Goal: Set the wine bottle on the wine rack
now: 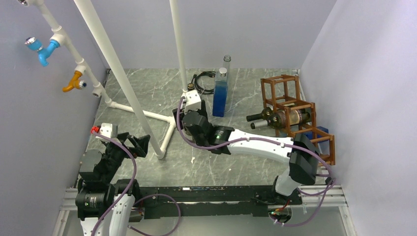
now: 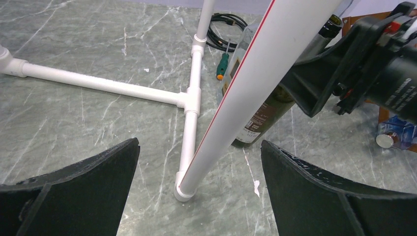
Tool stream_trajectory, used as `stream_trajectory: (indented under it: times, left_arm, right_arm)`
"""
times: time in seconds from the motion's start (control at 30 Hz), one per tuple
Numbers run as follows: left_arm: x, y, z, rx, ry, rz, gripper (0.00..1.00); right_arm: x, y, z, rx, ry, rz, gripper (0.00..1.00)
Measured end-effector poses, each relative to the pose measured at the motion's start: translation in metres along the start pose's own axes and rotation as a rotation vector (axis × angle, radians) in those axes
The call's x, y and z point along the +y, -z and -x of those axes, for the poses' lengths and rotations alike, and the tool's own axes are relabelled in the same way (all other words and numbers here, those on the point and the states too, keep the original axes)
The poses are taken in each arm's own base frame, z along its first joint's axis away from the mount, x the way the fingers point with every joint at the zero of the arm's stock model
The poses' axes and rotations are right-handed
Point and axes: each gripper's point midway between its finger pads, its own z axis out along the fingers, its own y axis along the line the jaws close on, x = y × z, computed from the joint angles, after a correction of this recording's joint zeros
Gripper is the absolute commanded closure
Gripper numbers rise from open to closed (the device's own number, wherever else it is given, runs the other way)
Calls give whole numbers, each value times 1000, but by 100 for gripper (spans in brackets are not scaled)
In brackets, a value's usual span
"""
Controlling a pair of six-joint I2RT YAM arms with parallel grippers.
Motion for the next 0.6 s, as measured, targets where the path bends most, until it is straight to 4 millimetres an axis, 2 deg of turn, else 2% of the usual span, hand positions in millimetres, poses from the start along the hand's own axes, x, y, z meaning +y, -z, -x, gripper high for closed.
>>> stream_trajectory:
  times: [0.1,0.23,0.33,0.5,0.6]
  left_arm:
    - [0,0,0,1,0,-1,1]
    - [0,0,0,1,0,-3,0]
    - [0,0,0,1,0,-2,1]
    - [0,-1,-1,7,1,-2,1]
    - [0,-2,-2,13,3,0,1]
  right_arm:
    - [1,-6,-10,13,21,-15,32]
    - [-2,-11,-10,1,24,-43,35]
    - [-5,-17,-12,-1,25,-64,42]
    - [-7,-26,-9,-6,19,-80,68]
    - [-7,-27,-7,-6,14,-78,77]
